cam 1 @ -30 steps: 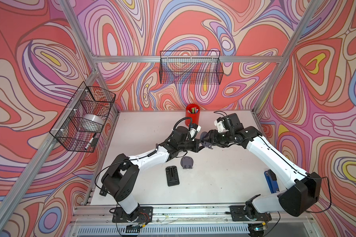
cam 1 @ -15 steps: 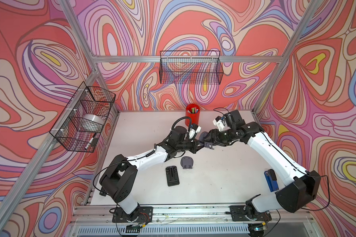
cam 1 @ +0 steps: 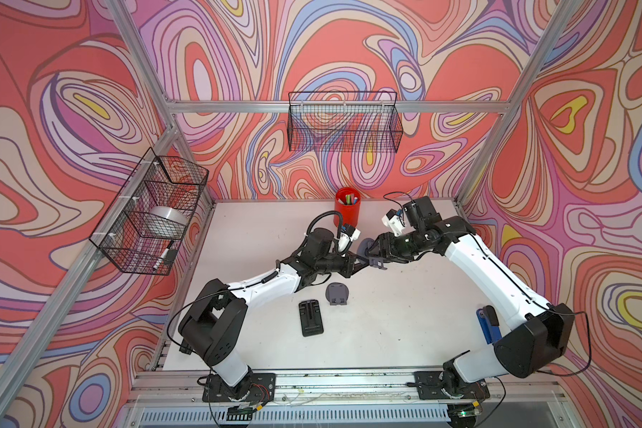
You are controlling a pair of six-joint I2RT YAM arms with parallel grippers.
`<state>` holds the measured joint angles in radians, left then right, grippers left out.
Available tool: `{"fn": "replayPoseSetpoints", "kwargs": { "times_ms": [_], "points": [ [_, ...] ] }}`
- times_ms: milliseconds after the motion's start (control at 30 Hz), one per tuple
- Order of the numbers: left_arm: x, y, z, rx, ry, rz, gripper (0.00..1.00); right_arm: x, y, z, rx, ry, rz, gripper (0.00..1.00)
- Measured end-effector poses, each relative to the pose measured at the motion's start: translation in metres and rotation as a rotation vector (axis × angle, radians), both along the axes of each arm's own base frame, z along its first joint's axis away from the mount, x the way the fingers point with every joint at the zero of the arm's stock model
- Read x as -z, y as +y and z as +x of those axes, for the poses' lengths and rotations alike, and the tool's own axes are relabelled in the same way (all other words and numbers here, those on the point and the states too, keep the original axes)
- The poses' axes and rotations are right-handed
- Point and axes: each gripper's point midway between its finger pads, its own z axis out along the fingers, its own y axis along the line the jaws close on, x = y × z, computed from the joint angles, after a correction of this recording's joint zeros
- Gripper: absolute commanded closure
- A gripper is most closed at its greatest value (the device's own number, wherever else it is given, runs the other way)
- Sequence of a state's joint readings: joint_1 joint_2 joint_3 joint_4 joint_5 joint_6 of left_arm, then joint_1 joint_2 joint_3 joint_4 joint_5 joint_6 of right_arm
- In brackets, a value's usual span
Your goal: Open the phone stand
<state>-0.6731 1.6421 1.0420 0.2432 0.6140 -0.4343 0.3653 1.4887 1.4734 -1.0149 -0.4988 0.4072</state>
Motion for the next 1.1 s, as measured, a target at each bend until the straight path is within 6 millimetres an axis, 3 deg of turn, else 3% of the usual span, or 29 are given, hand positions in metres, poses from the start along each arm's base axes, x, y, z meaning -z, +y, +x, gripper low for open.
{"fn": "replayPoseSetpoints", "kwargs": {
  "times_ms": [400, 700, 933, 1100],
  "points": [
    [-0.005, 0.000, 0.005, -0.075, 0.123, -0.065, 0.72, 0.003, -0.002, 0.003, 0.005, -0.019, 0.001, 1.00],
    [-0.004, 0.000, 0.005, -0.088, 0.143, -0.069, 0.71, 0.006, -0.002, 0.003, 0.008, -0.024, 0.002, 1.00],
    [-0.005, 0.000, 0.007, -0.100, 0.146, -0.069, 0.62, 0.007, -0.002, 0.004, 0.009, -0.024, 0.002, 1.00],
    [-0.014, -0.002, 0.011, -0.107, 0.126, -0.082, 0.61, 0.007, -0.001, 0.002, 0.006, -0.018, 0.008, 1.00]
  ]
}}
